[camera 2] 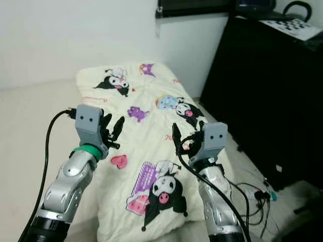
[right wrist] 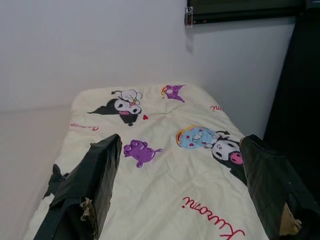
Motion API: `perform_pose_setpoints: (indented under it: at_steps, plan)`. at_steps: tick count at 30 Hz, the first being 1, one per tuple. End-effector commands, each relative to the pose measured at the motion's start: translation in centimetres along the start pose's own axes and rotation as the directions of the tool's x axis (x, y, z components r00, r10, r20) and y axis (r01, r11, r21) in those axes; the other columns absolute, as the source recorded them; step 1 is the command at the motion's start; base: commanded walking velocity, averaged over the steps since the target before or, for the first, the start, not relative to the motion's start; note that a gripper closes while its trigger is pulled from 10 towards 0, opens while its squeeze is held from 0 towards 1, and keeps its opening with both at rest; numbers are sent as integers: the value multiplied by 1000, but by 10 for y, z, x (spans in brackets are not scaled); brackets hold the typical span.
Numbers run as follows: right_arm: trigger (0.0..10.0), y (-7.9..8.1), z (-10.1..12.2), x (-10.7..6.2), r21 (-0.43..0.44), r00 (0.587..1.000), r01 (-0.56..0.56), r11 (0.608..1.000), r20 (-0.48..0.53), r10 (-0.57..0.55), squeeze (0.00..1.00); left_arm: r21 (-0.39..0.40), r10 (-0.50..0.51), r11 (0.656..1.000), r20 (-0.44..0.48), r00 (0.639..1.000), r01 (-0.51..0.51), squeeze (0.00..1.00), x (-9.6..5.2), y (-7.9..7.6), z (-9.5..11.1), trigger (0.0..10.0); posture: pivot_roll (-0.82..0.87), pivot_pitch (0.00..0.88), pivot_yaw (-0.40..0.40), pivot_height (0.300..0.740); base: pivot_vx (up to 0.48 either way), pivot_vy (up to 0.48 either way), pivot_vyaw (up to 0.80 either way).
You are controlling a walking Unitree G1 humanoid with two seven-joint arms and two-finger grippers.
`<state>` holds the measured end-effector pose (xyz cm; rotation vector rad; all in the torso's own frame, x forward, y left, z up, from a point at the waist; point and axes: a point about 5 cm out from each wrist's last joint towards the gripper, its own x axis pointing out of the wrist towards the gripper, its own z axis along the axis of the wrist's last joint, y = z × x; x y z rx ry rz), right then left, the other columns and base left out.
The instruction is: Clean up the room
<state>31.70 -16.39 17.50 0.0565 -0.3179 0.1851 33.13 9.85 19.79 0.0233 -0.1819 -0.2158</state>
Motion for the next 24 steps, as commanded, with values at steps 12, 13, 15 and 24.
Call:
perform_pose_setpoints:
  at_steps: [12, 13, 15, 24]
  plan:
    - [10000, 3, -10, -4, -13, 999, -9, 1000, -39, 9, 0, 20, -4, 1000, -40, 999, 5, 0, -4, 3, -10, 10000, -135, 50, 54, 716, 0, 0, 0]
    - [10000, 4, -10, -4, -12, 999, -12, 1000, -38, 12, 0, 20, -5, 1000, -39, 999, 6, 0, -3, 3, -10, 10000, -135, 50, 54, 716, 0, 0, 450]
    - [10000, 4, -9, -4, -5, 999, -15, 1000, -35, 15, 0, 20, -7, 1000, -39, 999, 8, 0, -3, 2, -10, 10000, -135, 50, 54, 716, 0, 0, 444]
    - [10000, 4, -10, -4, 5, 999, -13, 1000, -35, 13, 0, 23, -13, 1000, -38, 999, 14, 0, -3, 2, -11, 10000, -136, 52, 58, 716, 0, 0, 0]
